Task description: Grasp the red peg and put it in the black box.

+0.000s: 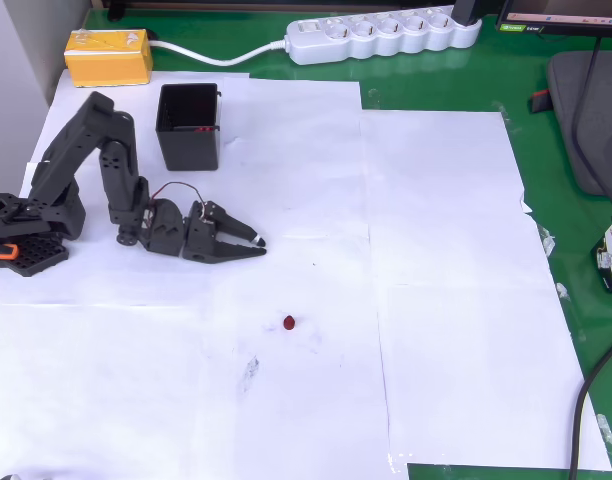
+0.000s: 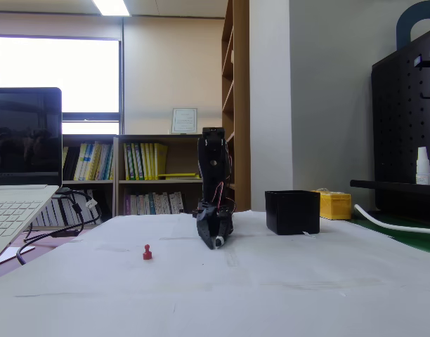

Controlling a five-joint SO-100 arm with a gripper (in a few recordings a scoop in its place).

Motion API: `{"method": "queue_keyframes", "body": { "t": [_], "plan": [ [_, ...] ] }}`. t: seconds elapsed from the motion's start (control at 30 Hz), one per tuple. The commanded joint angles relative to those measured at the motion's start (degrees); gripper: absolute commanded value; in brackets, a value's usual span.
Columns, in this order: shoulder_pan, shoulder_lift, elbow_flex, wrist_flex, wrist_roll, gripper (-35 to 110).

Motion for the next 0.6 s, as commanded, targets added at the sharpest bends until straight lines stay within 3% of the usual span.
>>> {"method": "queue_keyframes", "body": {
  "t": [0.0, 0.07, 0.2, 0.57],
  "plan": [
    [1.0, -1.9, 0.6, -0.6, -0.9, 0],
    [1.0, -1.8, 0.9, -0.6, -1.4, 2],
    [1.3, -1.6, 1.8, 0.4, -4.2, 29],
    [1.7, -2.3, 2.2, 3.0, -7.1, 34]
  ]
}}
